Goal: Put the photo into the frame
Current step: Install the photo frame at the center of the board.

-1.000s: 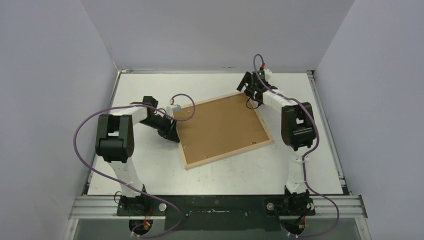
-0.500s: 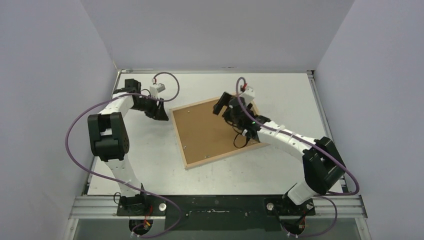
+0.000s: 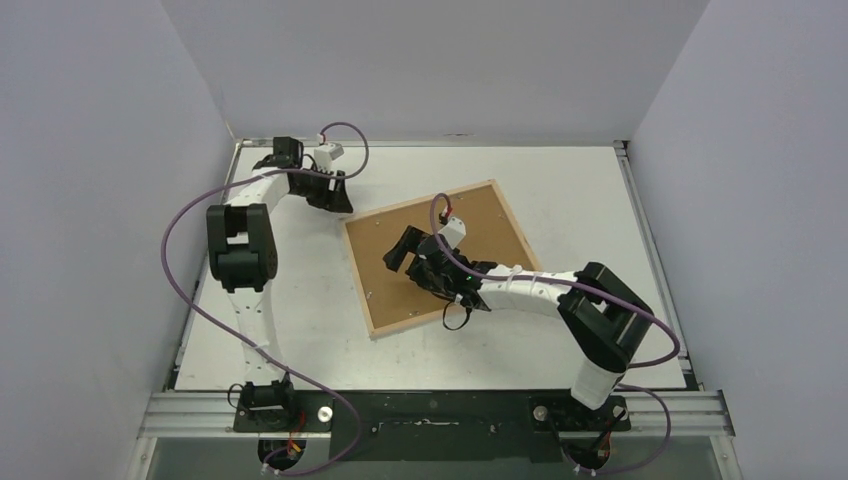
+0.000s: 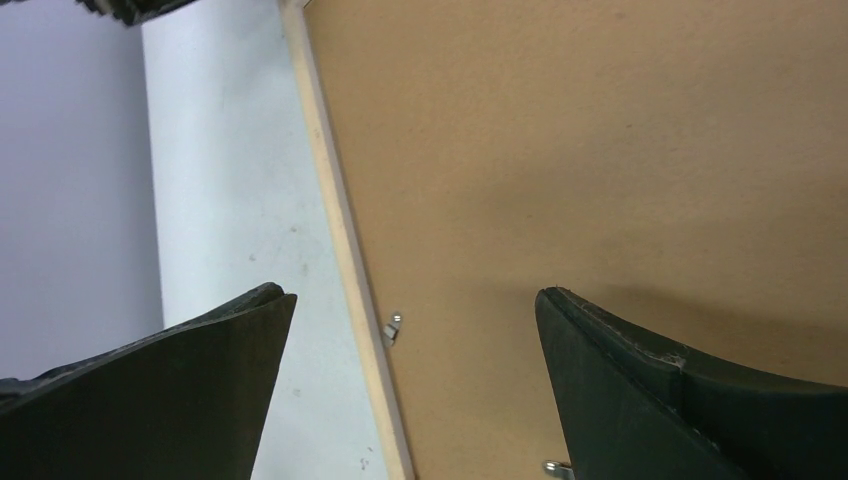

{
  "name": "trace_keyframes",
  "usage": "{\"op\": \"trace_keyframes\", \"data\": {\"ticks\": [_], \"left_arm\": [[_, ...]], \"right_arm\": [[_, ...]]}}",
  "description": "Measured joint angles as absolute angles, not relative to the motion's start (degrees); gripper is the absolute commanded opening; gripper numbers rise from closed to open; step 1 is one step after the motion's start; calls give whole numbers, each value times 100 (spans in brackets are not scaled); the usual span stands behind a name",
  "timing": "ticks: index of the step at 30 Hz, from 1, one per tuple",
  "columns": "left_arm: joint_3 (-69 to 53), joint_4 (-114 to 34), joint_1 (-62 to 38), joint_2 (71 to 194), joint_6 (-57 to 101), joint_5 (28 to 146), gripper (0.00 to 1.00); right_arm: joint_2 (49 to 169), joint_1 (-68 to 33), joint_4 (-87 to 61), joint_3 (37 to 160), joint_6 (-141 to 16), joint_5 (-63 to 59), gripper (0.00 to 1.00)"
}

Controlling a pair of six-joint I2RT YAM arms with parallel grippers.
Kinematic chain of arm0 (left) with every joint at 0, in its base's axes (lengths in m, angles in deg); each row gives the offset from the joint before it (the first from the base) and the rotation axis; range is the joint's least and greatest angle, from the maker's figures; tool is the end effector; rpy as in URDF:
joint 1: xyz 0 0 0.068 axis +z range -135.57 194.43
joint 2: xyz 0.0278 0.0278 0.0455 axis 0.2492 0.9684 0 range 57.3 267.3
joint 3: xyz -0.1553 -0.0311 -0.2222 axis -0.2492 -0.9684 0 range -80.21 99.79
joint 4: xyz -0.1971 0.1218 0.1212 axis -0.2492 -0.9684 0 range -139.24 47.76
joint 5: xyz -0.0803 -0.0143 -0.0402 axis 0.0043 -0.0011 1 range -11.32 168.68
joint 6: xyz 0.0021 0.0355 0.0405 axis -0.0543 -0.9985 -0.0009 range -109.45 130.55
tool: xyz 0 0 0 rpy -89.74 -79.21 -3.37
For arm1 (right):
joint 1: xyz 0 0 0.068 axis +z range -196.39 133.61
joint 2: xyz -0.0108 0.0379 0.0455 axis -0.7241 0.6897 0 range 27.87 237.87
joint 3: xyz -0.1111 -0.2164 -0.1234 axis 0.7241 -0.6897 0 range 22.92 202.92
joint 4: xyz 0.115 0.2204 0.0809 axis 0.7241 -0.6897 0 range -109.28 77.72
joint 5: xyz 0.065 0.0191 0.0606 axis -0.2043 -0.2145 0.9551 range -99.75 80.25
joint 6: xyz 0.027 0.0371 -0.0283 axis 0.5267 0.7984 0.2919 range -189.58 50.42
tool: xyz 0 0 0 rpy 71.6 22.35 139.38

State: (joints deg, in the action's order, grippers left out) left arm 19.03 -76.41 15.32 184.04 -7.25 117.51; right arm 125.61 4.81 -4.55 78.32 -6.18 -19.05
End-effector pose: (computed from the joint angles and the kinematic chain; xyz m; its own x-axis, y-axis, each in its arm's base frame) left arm 0.4716 -0.0150 0.1757 -0.7509 0.2264 -0.6204 0.5406 0.7503 -0.3805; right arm 0.2343 0.2823 0.1924 -0.7725 0.4474 -0.4506 0.0111 0.7191 0.6948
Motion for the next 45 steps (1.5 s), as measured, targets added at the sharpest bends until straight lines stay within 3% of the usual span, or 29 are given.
{"op": "trace_keyframes", "data": {"ticks": [6, 12, 45], "left_arm": [[2819, -7698, 1527, 19040, -636, 11679, 50], [2885, -7978, 1525, 19160, -662, 11738, 43], [2605, -8275, 1514, 19160, -907, 12164, 35]], "right_arm": [[12967, 695, 8, 7930, -157, -1669, 98], [13352, 876, 269, 8015, 169, -1363, 98], [13837, 1263, 568, 8365, 682, -635, 97]]}}
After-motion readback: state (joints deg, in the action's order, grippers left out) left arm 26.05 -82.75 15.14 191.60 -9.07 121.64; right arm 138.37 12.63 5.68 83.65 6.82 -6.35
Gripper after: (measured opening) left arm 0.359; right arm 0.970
